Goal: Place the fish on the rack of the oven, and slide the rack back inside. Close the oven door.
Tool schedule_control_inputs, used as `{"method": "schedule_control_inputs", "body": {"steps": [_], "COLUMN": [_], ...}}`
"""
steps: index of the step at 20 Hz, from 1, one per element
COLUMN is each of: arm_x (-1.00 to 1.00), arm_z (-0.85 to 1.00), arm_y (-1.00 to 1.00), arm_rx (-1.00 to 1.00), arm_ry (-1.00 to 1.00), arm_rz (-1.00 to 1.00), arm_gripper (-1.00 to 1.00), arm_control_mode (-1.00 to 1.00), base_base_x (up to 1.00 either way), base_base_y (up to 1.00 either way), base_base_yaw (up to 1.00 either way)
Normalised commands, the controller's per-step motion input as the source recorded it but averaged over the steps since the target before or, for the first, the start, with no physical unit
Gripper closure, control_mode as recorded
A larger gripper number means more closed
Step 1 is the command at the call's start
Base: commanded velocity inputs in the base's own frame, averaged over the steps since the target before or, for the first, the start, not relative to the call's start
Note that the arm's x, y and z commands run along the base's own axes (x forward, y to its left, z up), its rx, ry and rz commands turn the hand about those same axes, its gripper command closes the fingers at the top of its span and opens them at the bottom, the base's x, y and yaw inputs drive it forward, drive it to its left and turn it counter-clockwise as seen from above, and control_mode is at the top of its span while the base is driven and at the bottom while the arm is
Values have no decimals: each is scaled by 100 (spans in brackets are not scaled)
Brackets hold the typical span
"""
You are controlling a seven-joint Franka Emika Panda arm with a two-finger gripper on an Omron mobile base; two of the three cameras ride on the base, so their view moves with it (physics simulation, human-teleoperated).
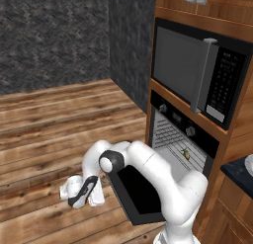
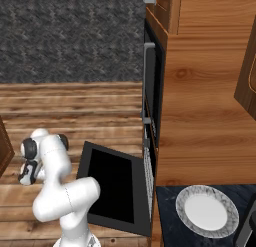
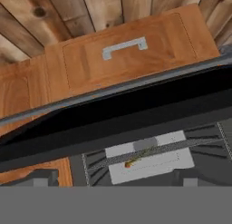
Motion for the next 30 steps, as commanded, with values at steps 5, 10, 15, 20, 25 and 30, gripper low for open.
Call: {"method": "schedule_control_inputs", "body": {"steps": [5,10,15,20,25,30], "arm_x": [76,77,59,-15,-32,-24], "arm_z": [-100,-100,-100,-94,-78,-15], "arm_y": [42,70,73,-6,-72,-86], "arm_rx": [3,-3,-10,-15,-9,-5], "arm_ry": [9,1,0,-6,-2,-13], "arm_rz": [8,2,0,-12,-35,-38], "arm_gripper": [-100,-100,-100,-100,-100,-100], "arm_control_mode": [-100,-100,-100,-100,-100,-100], "base_base_x": [0,0,0,0,0,0], "base_base_y": [0,0,0,0,0,0], "base_base_yaw": [0,0,0,0,0,0]}}
